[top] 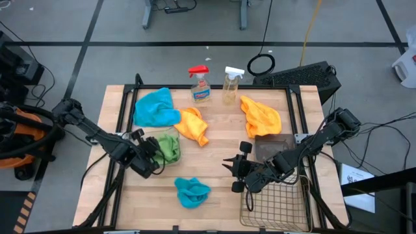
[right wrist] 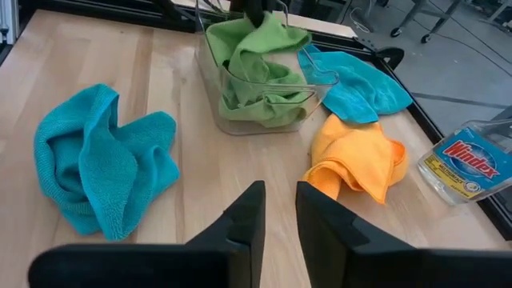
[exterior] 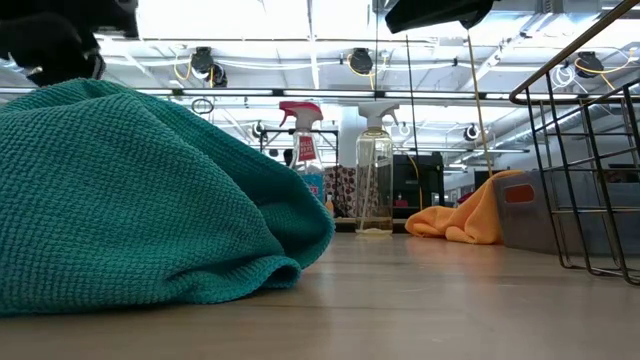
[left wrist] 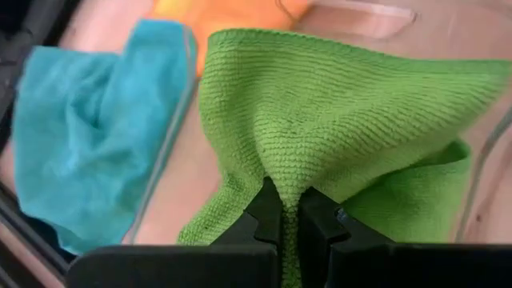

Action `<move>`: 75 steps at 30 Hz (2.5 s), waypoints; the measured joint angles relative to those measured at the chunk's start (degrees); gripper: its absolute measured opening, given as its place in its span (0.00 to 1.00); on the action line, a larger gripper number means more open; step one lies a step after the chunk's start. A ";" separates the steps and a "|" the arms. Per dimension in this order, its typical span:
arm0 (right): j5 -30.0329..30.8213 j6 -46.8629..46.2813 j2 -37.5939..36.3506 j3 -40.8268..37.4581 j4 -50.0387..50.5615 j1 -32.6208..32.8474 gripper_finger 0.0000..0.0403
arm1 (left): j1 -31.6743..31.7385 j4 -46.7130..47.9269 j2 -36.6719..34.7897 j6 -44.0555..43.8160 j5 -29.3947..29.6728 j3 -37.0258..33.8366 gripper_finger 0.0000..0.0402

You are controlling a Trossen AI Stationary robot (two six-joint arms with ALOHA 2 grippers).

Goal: Sort microfiber towel by color & place in baskets
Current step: Put the green microfiber cloth into the transparent bin, then put the top blue microfiber cloth into the black bin

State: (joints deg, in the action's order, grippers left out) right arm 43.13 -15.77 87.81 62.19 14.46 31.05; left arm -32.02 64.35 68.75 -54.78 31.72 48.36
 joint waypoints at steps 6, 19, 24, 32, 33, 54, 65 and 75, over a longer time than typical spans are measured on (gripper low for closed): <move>0.02 0.21 0.00 0.00 0.04 0.00 0.16 | 3.97 -6.12 0.00 5.97 -5.52 -1.97 0.04; 0.01 0.16 0.00 0.00 0.35 0.02 0.16 | 17.81 -15.43 0.02 20.18 -21.69 -8.61 0.04; -0.13 0.02 0.00 -0.78 -0.07 0.04 0.16 | 22.67 -19.92 0.16 24.43 -29.21 -12.98 0.04; -0.89 -0.05 0.04 -5.87 -6.07 -0.09 0.16 | 25.30 -20.32 0.15 25.36 -32.00 -15.57 0.09; -1.68 -0.07 0.04 -6.23 -6.84 -0.09 0.16 | 25.30 -20.11 0.15 25.32 -31.99 -15.31 0.11; -3.04 0.44 0.04 -6.21 -7.41 -0.09 0.16 | 25.26 14.99 0.04 27.21 -21.40 10.16 0.49; -4.77 1.93 -0.50 -5.92 -7.15 -0.23 0.16 | 35.55 6.83 0.04 47.00 0.48 14.59 0.49; -7.88 2.85 -0.55 -3.47 -2.84 -0.20 0.16 | 56.63 -5.43 0.15 65.45 -11.85 8.68 0.49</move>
State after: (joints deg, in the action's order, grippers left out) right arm 35.26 -12.91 87.26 58.72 11.62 30.85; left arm 24.61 58.92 68.90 10.66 19.87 57.05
